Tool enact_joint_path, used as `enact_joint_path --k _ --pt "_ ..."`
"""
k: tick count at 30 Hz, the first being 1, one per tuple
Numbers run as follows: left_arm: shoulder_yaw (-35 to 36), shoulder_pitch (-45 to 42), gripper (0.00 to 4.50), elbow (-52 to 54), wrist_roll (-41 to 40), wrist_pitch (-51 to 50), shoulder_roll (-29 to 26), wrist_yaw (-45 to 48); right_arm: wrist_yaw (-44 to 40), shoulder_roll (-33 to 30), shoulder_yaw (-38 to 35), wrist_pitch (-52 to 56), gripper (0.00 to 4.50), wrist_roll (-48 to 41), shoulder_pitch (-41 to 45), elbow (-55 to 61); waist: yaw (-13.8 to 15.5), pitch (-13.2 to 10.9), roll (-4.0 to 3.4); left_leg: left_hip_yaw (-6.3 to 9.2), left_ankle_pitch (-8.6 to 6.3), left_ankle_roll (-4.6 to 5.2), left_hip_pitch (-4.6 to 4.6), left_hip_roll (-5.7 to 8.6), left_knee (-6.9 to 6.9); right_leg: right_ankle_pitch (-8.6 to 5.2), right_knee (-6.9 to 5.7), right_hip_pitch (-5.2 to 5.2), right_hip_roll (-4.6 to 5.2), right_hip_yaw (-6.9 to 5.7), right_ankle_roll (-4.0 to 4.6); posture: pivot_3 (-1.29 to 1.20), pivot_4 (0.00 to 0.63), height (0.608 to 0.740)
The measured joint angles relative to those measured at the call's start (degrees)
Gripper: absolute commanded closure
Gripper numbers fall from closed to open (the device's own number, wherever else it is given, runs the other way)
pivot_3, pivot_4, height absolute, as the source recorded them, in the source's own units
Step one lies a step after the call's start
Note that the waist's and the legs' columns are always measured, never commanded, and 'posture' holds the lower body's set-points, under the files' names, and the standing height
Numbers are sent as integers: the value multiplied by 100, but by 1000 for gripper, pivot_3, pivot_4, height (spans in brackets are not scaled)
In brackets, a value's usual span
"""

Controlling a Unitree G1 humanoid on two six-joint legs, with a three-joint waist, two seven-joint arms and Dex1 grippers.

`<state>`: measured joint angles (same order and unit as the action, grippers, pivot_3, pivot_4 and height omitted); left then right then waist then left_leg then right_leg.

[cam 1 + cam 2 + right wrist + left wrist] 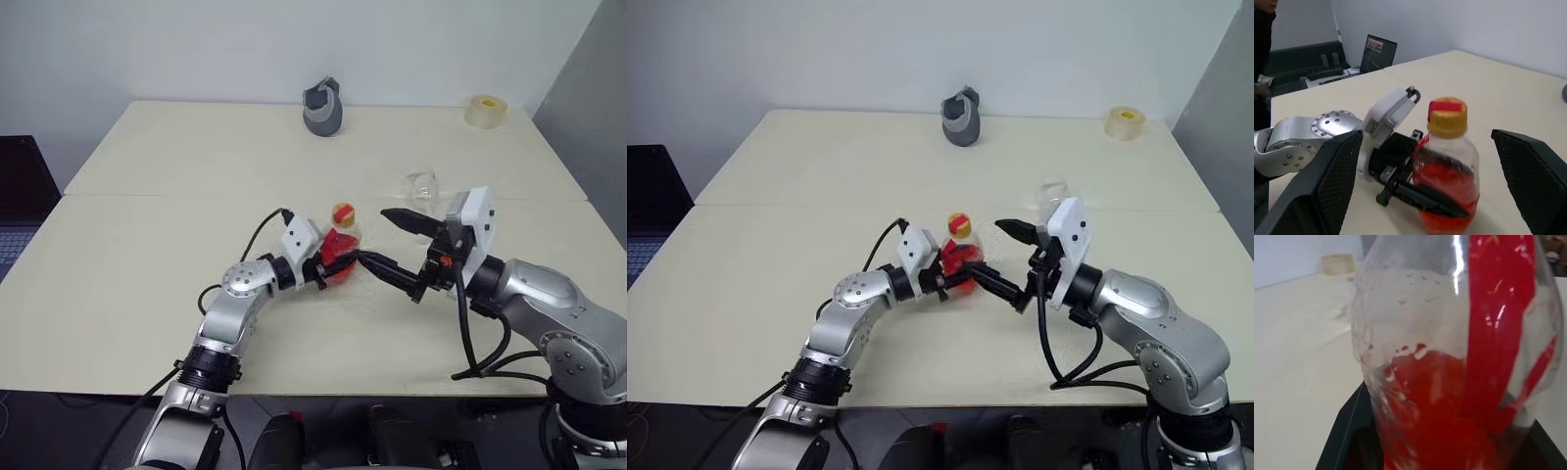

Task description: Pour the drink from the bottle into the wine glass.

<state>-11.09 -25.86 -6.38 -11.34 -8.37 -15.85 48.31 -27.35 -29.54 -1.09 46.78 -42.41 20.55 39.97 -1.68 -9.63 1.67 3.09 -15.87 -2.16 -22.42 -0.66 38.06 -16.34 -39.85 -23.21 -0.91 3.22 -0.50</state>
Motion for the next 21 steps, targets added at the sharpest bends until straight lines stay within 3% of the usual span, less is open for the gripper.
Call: enact_joint_path --k 12,15,21 --pt "-245 76 2578 63 4 -5 21 241 57 276 452 -260 0 528 105 -451 1 0 0 1 0 0 -1 0 0 0 1 0 0 -1 0 0 150 740" --pt "-252 78 2578 64 8 -4 -14 251 65 318 469 -275 637 572 133 -514 0 0 0 2 0 0 -1 -1 0 0 1 0 0 -1 0 0 150 740" --pt "-279 83 2578 64 10 -3 -40 257 37 373 476 -339 2822 715 203 -592 1 0 0 2 0 0 -1 -1 0 0 1 0 0 0 0 0 150 740"
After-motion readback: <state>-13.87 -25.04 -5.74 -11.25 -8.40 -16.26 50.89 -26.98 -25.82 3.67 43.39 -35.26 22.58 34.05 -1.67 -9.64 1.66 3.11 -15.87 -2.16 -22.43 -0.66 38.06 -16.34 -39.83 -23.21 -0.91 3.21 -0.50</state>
